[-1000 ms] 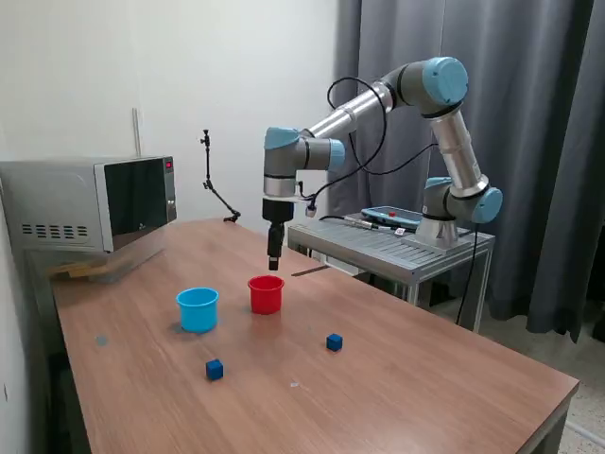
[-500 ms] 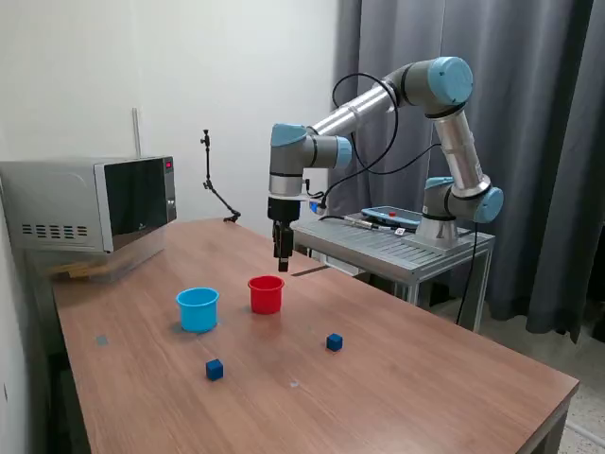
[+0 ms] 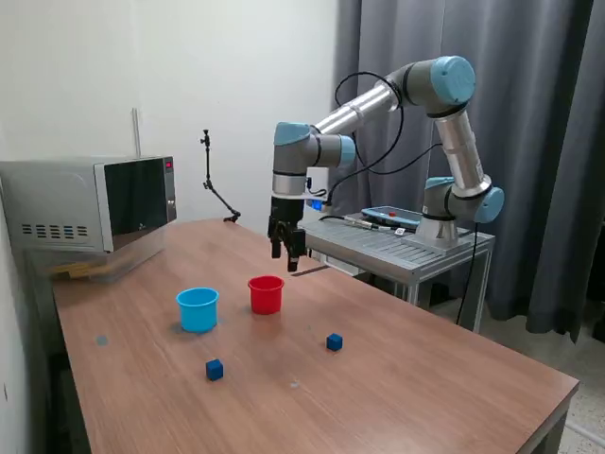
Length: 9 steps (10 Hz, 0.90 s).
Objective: Place red objects in the red bin, and blue objects in the blue bin.
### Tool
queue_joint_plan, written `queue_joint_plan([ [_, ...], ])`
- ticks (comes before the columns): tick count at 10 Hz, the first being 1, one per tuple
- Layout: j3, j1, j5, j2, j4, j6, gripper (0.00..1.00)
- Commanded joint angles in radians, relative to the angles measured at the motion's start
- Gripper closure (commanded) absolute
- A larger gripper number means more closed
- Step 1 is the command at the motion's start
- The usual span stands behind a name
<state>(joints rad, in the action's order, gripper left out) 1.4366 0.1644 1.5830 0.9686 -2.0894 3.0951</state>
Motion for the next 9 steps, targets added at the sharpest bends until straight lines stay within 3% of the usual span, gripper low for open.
queue_joint_plan([
  [1, -0.004, -0.025, -0.001, 0.004, 0.002, 0.13, 0.0],
  [4, -0.008, -0.066, -0.003, 0.005, 0.017, 0.226, 0.0],
  [6, -0.007, -0.084, -0.021, 0.009, 0.037, 0.235, 0.0],
  [9, -0.001, -0.143, -0.021, 0.009, 0.045, 0.246, 0.0],
])
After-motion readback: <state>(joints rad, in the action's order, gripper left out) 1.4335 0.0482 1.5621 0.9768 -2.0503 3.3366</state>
